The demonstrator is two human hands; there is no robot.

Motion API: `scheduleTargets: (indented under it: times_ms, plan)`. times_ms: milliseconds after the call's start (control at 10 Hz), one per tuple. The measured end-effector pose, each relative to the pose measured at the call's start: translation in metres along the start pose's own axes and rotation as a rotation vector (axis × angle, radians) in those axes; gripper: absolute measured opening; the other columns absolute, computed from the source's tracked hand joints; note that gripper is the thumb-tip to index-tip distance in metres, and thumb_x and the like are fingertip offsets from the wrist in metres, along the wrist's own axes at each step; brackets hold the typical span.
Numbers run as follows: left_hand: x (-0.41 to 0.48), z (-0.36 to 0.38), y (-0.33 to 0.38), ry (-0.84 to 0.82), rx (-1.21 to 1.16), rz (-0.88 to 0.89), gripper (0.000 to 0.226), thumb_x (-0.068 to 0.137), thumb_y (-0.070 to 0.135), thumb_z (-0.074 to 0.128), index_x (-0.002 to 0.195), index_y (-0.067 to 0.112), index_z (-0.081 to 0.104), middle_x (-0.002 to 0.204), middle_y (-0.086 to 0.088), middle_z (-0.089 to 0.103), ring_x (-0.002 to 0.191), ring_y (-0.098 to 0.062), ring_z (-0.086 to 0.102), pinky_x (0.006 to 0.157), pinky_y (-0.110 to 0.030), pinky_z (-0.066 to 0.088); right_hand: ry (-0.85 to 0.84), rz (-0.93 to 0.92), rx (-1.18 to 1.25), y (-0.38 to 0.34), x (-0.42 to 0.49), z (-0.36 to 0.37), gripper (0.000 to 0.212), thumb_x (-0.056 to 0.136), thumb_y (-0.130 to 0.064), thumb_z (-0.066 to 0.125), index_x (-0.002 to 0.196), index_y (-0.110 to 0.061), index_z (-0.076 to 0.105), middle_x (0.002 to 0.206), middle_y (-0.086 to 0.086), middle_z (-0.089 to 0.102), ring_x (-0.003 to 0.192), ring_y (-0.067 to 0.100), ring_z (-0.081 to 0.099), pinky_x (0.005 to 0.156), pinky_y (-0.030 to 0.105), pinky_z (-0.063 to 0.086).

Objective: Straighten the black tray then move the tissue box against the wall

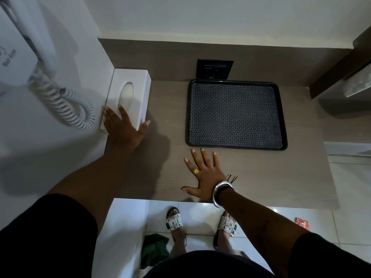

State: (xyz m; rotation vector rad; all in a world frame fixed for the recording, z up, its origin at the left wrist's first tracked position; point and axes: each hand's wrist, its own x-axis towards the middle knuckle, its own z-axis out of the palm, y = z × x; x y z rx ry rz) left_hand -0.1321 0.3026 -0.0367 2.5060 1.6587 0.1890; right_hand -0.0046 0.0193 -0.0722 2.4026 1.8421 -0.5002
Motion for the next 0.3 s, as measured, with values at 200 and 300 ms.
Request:
scheduleTargets:
  times_ms: [200,300]
  plan:
    - [-0.007,-0.023,0.009,0.037,-0.016,0.005,0.114,0.077,0.081,0.042,0.153,0.0,0.014,0.158,-0.032,0.013,0.147,-0.044,0.017,0.12,-0.055,0.016,-0.064,-0.018,-0.004,0.001,-0.002,-0.015,0.098,0.079,-0.088,0.026,0.156,-0.029,0.012,0.166,0.01,0.005,0.15,0.037,0.002,0.117,0.066,0.006]
    - [-0.01,-0.049,0.041,0.167,-0.105,0.226,0.107,0.083,0.075,0.044,0.15,-0.005,0.024,0.157,-0.03,0.022,0.147,-0.04,0.023,0.12,-0.052,0.021,0.027,-0.019,0.115,0.002,-0.021,-0.026,0.095,0.083,-0.082,0.034,0.157,-0.026,0.013,0.165,0.012,0.002,0.151,0.036,0.001,0.119,0.062,0.002]
